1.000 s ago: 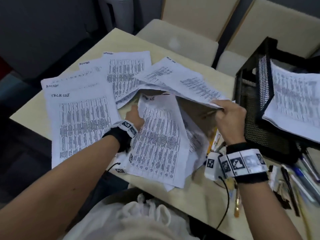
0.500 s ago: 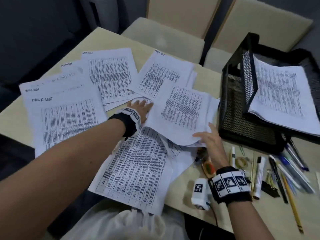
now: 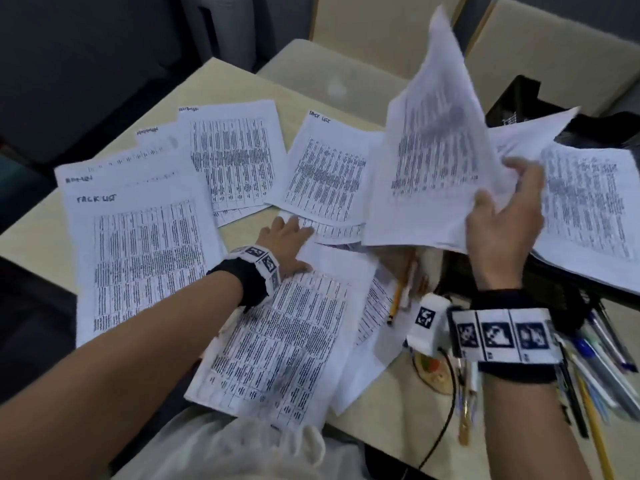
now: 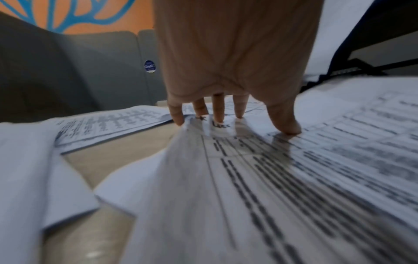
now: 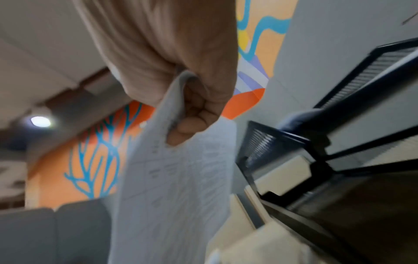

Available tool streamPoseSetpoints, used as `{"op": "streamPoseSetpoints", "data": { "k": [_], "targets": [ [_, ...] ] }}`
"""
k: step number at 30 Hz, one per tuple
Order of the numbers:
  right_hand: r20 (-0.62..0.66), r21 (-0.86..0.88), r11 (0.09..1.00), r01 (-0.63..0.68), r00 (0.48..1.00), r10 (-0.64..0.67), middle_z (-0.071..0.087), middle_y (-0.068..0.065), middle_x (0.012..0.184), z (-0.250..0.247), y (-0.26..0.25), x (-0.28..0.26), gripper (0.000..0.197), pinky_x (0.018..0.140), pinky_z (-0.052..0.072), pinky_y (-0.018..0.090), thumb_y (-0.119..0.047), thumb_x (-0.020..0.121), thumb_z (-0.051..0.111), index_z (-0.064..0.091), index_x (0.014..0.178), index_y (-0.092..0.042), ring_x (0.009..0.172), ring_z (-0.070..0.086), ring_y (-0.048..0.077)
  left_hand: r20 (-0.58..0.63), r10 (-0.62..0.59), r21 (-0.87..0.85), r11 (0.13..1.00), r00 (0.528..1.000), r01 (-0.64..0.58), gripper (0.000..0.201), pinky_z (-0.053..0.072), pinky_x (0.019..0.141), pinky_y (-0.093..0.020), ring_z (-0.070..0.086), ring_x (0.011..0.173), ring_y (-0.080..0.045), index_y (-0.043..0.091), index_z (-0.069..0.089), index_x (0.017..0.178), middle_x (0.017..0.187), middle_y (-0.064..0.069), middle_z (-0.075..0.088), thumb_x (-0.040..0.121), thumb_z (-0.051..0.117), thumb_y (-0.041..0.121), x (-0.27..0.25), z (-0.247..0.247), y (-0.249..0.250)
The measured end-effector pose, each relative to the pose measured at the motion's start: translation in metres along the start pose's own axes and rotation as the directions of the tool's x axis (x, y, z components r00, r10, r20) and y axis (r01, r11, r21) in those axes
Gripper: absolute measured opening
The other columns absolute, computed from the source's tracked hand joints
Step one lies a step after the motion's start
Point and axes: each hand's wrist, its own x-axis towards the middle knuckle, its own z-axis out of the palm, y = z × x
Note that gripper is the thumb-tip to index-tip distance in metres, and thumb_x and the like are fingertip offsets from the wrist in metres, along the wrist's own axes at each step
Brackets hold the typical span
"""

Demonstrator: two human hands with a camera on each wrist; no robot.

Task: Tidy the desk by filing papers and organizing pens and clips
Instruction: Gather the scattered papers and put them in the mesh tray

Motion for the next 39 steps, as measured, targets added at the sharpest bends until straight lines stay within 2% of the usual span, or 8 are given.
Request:
{"op": "streamPoseSetpoints", "data": {
  "k": [4, 9, 19, 23, 27, 31, 34, 39],
  "targets": [
    [-0.152, 0.286, 0.957, -0.040, 0.985, 0.086, 0.036, -0.006, 0.134, 0.014, -0.010, 0.034, 0.063, 0.109, 0.038, 0.021, 0.002, 0.082, 0.051, 0.023, 0.139, -0.006, 0.122, 0.050, 0.012, -0.015, -0.173, -0.312, 0.937, 0.985, 0.160, 0.082, 0.038, 0.105, -0.041, 0.036, 0.125, -0.032, 0.005, 0.039, 0.134, 0.137, -0.017, 0.032, 0.070, 0.076, 0.041, -0.006, -0.012, -0.015],
    [0.155, 0.358, 0.811, -0.463, 0.886, 0.437, 0.034, 0.019, 0.146, 0.083, 0.031, 0.042, 0.080, 0.113, 0.034, 0.036, -0.003, 0.078, 0.060, 0.014, 0.144, -0.003, 0.131, 0.043, 0.026, 0.092, -0.087, -0.601, 0.790, 0.992, 0.125, 0.030, 0.041, 0.068, -0.020, 0.051, 0.081, -0.015, 0.000, 0.061, 0.112, 0.109, -0.014, 0.061, 0.085, 0.065, 0.014, -0.024, -0.047, -0.042],
    [0.478, -0.424, 0.822, -0.381, 0.676, 0.560, 0.051, 0.026, 0.132, 0.145, 0.081, 0.003, 0.040, 0.096, 0.041, 0.040, -0.006, 0.088, 0.049, 0.046, 0.125, 0.009, 0.120, 0.050, 0.041, -0.314, -0.170, -0.799, 0.579, 0.934, -0.164, 0.028, 0.046, 0.054, -0.014, 0.053, 0.045, 0.007, 0.023, 0.050, 0.068, 0.065, 0.001, 0.053, 0.085, 0.062, 0.003, 0.009, -0.153, -0.069],
    [0.501, -0.423, 0.824, -0.377, 0.660, 0.560, 0.057, 0.028, 0.113, 0.148, 0.092, -0.003, 0.039, 0.082, 0.042, 0.037, -0.019, 0.084, 0.051, 0.054, 0.110, 0.009, 0.105, 0.056, 0.038, -0.340, -0.315, -0.709, 0.705, 0.886, -0.021, 0.011, 0.039, 0.065, -0.022, 0.060, 0.086, -0.017, 0.019, 0.060, 0.089, 0.088, -0.009, 0.063, 0.084, 0.058, 0.010, 0.063, -0.155, -0.058],
    [0.428, -0.461, 0.801, -0.383, 0.695, 0.578, 0.049, 0.034, 0.129, 0.148, 0.098, 0.004, 0.048, 0.102, 0.034, 0.039, -0.027, 0.098, 0.033, 0.049, 0.123, 0.011, 0.122, 0.045, 0.040, -0.120, -0.518, -0.591, 0.722, 0.847, 0.358, 0.082, 0.033, 0.107, -0.041, 0.035, 0.134, -0.038, 0.003, 0.019, 0.146, 0.149, -0.025, 0.026, 0.087, 0.057, 0.044, 0.079, -0.126, -0.059],
    [0.406, -0.472, 0.781, -0.408, 0.686, 0.604, 0.039, 0.031, 0.137, 0.161, 0.086, 0.002, 0.074, 0.107, 0.032, 0.042, -0.054, 0.089, 0.047, 0.044, 0.129, 0.008, 0.128, 0.038, 0.042, 0.152, -0.442, -0.416, 0.783, 0.884, 0.463, 0.068, 0.046, 0.082, -0.034, 0.049, 0.114, -0.026, -0.002, 0.044, 0.129, 0.149, -0.021, 0.032, 0.095, 0.031, 0.055, 0.065, -0.082, -0.053],
    [0.472, -0.475, 0.814, -0.334, 0.684, 0.556, 0.047, 0.026, 0.134, 0.172, 0.072, -0.005, 0.057, 0.101, 0.040, 0.043, -0.033, 0.084, 0.062, 0.048, 0.124, 0.005, 0.124, 0.045, 0.040, 0.137, -0.418, -0.340, 0.832, 0.898, 0.439, 0.082, 0.023, 0.113, -0.054, 0.026, 0.138, -0.039, 0.007, 0.033, 0.141, 0.152, -0.023, 0.024, 0.088, 0.023, 0.069, 0.065, -0.050, -0.045],
    [0.411, -0.367, 0.896, -0.250, 0.821, 0.397, 0.057, 0.023, 0.118, 0.153, 0.040, 0.002, 0.029, 0.081, 0.041, 0.035, -0.005, 0.087, 0.042, 0.051, 0.115, -0.005, 0.107, 0.054, 0.038, 0.081, -0.421, -0.387, 0.822, 0.904, 0.417, 0.070, 0.009, 0.117, -0.058, 0.009, 0.145, -0.038, 0.022, 0.013, 0.150, 0.158, -0.016, 0.012, 0.093, 0.018, 0.062, 0.052, -0.045, -0.075]
  ]
}}
